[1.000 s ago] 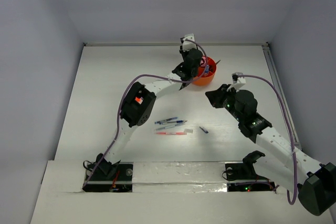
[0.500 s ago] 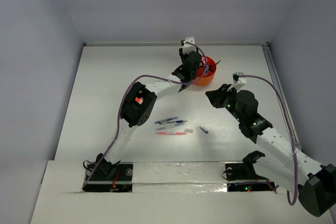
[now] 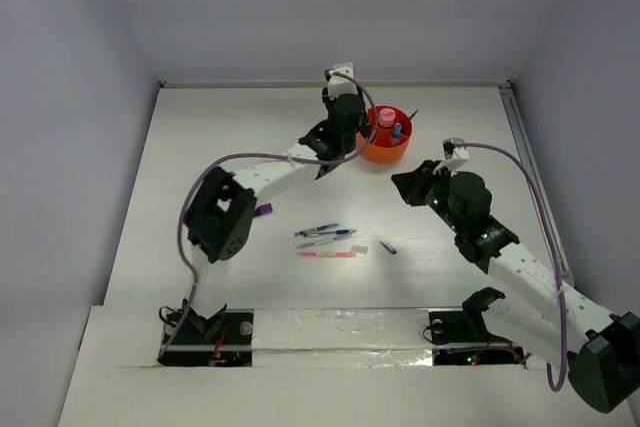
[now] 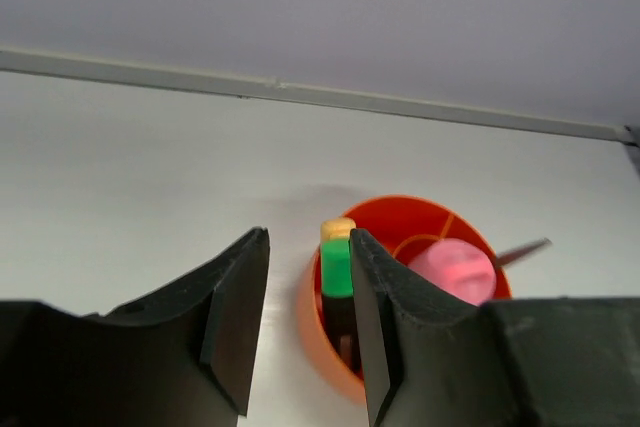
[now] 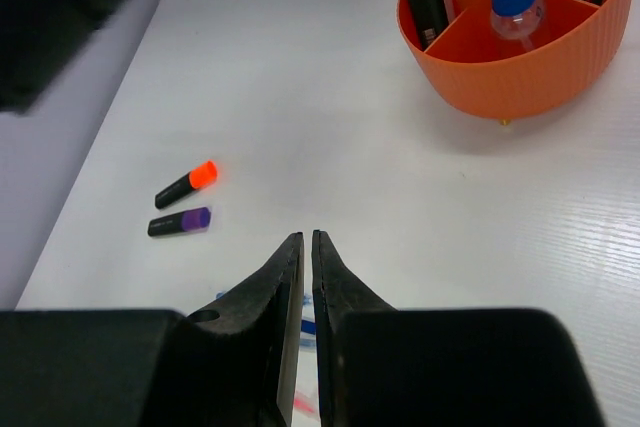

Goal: Sort the stationery into containers
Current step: Place the pen in the storage box, then pick up the pen from the center of the board.

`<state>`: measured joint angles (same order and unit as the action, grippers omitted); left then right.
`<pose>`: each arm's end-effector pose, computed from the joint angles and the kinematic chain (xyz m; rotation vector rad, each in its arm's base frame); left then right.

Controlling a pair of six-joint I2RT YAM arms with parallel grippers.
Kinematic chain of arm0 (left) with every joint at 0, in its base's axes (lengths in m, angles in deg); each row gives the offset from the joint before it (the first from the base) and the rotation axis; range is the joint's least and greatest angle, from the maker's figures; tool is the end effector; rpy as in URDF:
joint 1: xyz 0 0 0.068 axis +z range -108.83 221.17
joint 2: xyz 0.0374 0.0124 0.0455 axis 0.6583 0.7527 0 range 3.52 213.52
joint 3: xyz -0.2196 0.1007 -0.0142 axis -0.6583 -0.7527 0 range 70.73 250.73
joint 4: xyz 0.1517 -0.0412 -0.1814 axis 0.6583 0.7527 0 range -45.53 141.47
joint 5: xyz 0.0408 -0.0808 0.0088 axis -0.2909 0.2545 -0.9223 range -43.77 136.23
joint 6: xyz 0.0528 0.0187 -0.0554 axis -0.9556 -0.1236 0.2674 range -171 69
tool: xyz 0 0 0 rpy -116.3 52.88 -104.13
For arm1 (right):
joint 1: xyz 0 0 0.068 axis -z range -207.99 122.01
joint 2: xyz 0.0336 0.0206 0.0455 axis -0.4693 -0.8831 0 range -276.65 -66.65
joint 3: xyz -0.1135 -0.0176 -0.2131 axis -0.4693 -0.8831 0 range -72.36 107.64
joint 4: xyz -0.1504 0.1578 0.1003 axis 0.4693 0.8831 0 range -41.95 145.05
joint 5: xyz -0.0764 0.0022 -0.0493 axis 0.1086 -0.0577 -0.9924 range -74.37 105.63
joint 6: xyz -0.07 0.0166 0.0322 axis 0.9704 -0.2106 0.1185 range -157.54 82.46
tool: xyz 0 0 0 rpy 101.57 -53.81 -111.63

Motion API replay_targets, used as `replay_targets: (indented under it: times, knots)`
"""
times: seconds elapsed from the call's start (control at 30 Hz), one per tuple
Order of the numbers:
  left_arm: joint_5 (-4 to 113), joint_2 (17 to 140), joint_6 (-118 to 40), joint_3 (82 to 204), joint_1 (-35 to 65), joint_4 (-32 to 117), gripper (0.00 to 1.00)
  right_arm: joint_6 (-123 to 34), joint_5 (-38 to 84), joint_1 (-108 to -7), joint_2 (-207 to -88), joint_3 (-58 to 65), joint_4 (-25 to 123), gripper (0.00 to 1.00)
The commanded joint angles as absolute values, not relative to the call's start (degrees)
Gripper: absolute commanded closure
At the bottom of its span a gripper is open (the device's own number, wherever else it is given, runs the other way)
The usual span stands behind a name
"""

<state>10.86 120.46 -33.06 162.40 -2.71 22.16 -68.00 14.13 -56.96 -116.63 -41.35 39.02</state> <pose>0.3735 -0.3047 0.2732 -0.1098 1.6193 -0.3327 0.2105 0.1145 0.2514 0.0431 1.8015 0.7300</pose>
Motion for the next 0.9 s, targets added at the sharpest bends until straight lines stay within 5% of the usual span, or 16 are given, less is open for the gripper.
replay_targets:
  times: [0.0, 0.33, 0.7, 0.87]
  knots:
    - [16.0, 106.6, -30.3, 156.0, -2.2, 28.8, 0.66, -68.0, 14.7, -57.5, -116.4, -41.0, 36.5, 0.86]
    - [16.2, 81.8, -21.0, 125.1, 0.1, 53.9, 0.68, -68.5, 17.4, -57.5, -115.7, -41.0, 36.5, 0.86]
    - [19.2, 83.8, -24.1, 126.7, 2.7, 73.4, 0.49, -68.4, 17.7, -57.5, -115.1, -40.8, 37.2, 0.86]
    - [19.8, 90.3, -33.6, 129.5, 3.3, 77.3, 0.49, -68.3, 17.6, -57.5, -115.2, -40.7, 37.2, 0.86]
